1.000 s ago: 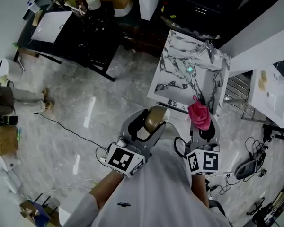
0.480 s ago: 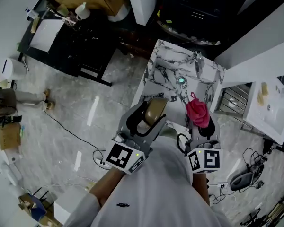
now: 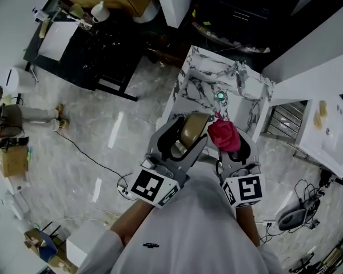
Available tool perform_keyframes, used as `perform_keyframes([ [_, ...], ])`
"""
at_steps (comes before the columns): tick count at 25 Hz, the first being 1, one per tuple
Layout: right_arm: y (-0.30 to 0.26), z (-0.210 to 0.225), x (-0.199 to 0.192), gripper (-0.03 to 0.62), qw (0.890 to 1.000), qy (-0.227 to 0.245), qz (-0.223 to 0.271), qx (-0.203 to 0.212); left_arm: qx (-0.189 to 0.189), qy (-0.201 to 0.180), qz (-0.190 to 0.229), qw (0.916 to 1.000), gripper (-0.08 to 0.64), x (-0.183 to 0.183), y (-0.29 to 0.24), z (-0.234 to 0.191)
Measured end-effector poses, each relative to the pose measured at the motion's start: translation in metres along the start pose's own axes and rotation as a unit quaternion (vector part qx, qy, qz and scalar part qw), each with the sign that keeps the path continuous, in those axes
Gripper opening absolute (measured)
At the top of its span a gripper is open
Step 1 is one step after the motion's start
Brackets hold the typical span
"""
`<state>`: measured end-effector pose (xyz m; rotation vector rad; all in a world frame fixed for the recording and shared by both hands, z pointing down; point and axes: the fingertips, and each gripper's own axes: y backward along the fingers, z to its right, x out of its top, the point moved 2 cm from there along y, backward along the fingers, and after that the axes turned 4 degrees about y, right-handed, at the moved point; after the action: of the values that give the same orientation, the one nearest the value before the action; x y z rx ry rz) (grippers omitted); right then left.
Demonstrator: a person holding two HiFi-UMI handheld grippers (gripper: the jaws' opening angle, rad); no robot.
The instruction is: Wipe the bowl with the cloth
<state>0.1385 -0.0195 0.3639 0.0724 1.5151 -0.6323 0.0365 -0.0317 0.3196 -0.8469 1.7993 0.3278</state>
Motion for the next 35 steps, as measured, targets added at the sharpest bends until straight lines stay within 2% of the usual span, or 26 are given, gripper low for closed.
perform_keyframes([
  [3,-0.008,-0.005,-0.003,0.147,1.000,0.029,-0.009,0.003,-0.005,0.012,0.003,0.9999,0.284,-0.001,-0.003,-0.001],
  [5,-0.013,-0.012,0.005,0.147,0.998,0.059,0.005,0.009,-0.016,0.018,0.000,0.9997,0.284,-0.002,-0.006,0.002],
  [7,-0.017,-0.024,0.016,0.147,0.994,0.108,0.023,0.019,-0.029,0.024,-0.003,0.9993,0.284,-0.003,-0.006,0.006],
  [9,-0.022,-0.032,0.018,0.147,0.988,0.153,0.018,0.025,-0.036,0.032,-0.004,0.9988,0.284,-0.003,-0.005,0.006],
  [13,-0.031,-0.039,0.022,0.147,0.980,0.198,0.007,0.030,-0.041,0.056,0.003,0.9976,0.287,0.004,-0.004,0.000],
  [17,-0.041,-0.054,0.023,0.147,0.964,0.266,-0.009,0.029,-0.049,0.030,0.017,0.9982,0.290,0.016,-0.003,0.006],
  [19,-0.044,-0.062,0.021,0.147,0.962,0.271,-0.005,0.036,-0.045,0.025,0.021,0.9985,0.290,0.019,-0.001,0.005],
  [22,-0.045,-0.065,0.017,0.147,0.966,0.255,-0.010,0.050,-0.037,0.033,0.017,0.9986,0.290,0.020,0.001,-0.003],
  [30,-0.034,-0.071,0.015,0.147,0.958,0.273,-0.022,0.086,-0.038,0.041,0.018,0.9983,0.290,0.024,0.001,-0.003],
  [35,-0.026,-0.074,0.008,0.147,0.960,0.252,-0.016,0.125,-0.030,0.060,0.017,0.9976,0.288,0.017,-0.002,-0.008],
])
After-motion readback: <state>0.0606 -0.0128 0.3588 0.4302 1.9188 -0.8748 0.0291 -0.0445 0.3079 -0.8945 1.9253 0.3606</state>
